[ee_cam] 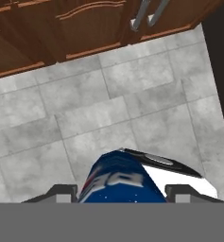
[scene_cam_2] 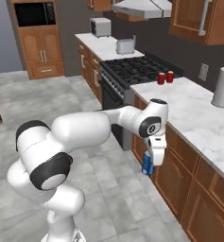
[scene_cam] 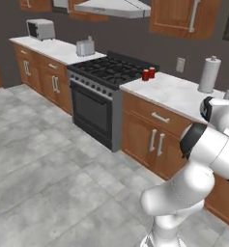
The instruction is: Four empty soda cans are scattered around the kitchen. Gather all the cans and cluster them next to the stove for recycling.
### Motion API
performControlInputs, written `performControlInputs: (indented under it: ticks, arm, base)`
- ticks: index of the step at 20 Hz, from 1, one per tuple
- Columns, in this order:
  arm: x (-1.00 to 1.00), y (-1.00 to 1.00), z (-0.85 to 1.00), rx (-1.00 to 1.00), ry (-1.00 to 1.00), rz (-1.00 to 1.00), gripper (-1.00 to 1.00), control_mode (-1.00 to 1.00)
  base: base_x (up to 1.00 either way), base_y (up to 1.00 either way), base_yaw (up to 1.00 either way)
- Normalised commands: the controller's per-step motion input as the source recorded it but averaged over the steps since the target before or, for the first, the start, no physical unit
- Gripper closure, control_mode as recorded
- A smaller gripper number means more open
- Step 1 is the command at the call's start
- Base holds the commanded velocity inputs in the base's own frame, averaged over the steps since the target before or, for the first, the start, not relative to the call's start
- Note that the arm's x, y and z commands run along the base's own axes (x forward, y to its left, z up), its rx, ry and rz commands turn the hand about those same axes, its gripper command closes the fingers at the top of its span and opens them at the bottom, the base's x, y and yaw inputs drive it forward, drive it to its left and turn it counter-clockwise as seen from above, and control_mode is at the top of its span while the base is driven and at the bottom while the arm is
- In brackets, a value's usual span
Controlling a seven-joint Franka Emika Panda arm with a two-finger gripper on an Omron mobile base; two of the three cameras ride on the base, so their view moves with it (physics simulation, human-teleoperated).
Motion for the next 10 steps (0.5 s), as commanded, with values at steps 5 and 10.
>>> performControlInputs:
  ticks: [5, 10]
  arm:
    - [0.00, 0.00, 0.00, 0.00, 0.00, 0.00, 1.00, 1.00]
    - [0.00, 0.00, 0.00, 0.00, 0.00, 0.00, 1.00, 1.00]
  base:
    - [1.00, -0.14, 0.15]
    - [1.00, -0.06, 0.12]
